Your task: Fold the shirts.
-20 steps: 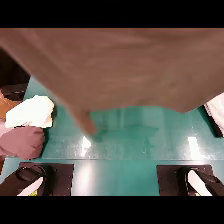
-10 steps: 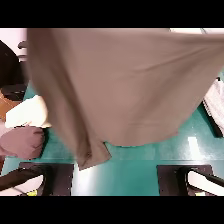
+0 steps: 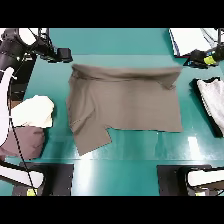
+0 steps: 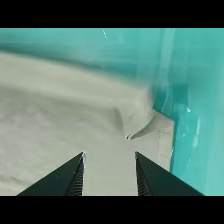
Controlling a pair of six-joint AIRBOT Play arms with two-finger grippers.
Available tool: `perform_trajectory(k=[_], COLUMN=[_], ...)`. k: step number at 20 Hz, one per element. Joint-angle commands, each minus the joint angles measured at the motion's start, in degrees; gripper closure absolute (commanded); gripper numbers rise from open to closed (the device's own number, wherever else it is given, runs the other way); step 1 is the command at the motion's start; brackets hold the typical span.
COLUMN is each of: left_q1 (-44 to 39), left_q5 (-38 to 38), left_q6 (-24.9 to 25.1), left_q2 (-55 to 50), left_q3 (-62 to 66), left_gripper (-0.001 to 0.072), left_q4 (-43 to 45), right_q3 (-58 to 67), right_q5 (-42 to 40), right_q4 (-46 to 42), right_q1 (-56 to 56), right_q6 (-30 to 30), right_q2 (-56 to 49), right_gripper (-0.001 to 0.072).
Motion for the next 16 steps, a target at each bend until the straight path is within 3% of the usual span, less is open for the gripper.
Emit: perform_trajectory(k=[1, 3, 6, 11, 16], left_q1=[2.2, 4.2, 5.3, 5.3, 5.3], left_q5=[-9.6, -14.6, -13.4, -6.8, 0.2], left_q6=[2.0, 3.0, 3.3, 2.8, 0.8], left_q2=[-0.1, 2.4, 10.8, 27.6, 35.3], left_q3=[1.2, -0.9, -15.4, -48.2, -66.1], left_gripper=[0.0093, 0.0092, 0.0092, 0.0091, 0.0092], left_q4=[-0.6, -1.6, -1.7, -7.5, -15.5], right_q3=[2.4, -1.4, -14.8, -34.7, -41.4], right_q5=[5.2, 8.0, 8.1, 4.1, 2.3], right_q4=[0.2, 0.3, 8.0, 15.1, 15.2], right_q1=[-0.8, -1.9, -5.2, -8.0, -7.4], right_q6=[-0.3, -2.1, -5.1, -7.5, -7.6], right_q2=[-1.7, 1.4, 9.2, 20.3, 26.0], right_gripper=[0.0343, 0.0343, 0.0344, 0.0344, 0.0344])
